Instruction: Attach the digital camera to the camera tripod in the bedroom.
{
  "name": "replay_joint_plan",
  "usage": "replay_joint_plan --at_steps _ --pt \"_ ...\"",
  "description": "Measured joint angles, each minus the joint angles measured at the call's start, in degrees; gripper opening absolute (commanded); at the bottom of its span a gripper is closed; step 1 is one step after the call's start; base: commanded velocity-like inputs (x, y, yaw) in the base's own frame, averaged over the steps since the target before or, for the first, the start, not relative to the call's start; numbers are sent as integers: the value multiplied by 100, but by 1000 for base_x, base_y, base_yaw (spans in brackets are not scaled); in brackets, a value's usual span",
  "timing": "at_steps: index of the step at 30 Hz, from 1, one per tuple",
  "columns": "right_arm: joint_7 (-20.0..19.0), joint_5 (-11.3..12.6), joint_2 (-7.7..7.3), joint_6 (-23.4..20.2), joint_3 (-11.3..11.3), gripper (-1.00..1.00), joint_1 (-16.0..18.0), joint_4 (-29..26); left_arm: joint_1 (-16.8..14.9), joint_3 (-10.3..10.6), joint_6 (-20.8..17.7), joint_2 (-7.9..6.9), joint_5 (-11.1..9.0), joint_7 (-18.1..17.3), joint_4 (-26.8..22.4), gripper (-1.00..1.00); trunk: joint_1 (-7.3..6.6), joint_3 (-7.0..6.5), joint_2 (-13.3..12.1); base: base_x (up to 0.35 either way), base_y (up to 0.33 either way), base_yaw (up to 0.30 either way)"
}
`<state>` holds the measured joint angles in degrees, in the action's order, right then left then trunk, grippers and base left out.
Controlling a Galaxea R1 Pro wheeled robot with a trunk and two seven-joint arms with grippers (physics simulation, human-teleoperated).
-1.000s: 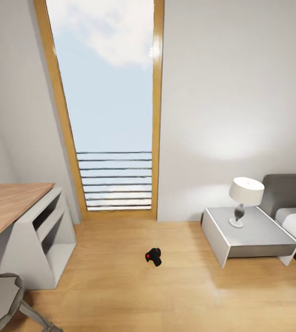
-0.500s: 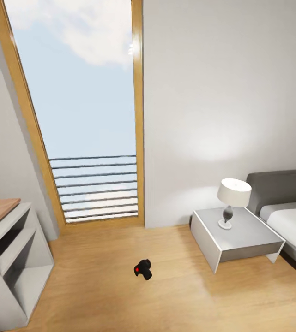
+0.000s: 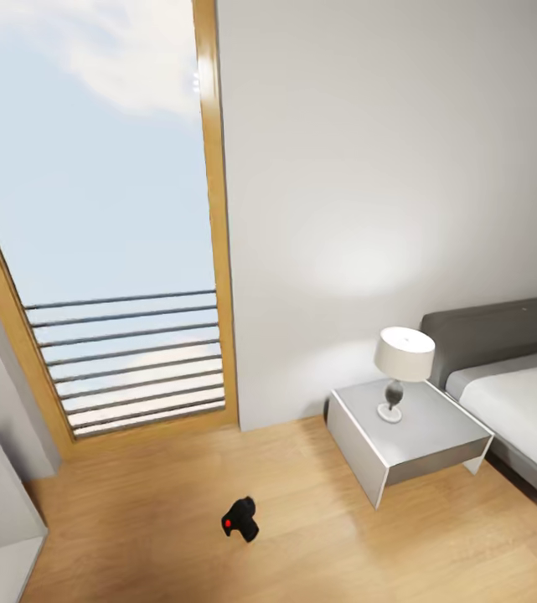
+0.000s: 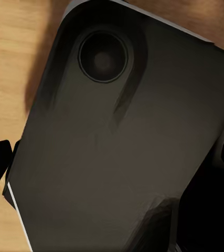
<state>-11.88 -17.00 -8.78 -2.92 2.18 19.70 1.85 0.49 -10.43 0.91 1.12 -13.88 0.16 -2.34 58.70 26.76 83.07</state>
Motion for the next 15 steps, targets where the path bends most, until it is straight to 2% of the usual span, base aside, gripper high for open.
replay_joint_plan --at_steps 15 --pt "-33 -23 12 -59 6 100 0 -6 0 -2 2 0 1 0 0 100 0 0 0 331 93 -26"
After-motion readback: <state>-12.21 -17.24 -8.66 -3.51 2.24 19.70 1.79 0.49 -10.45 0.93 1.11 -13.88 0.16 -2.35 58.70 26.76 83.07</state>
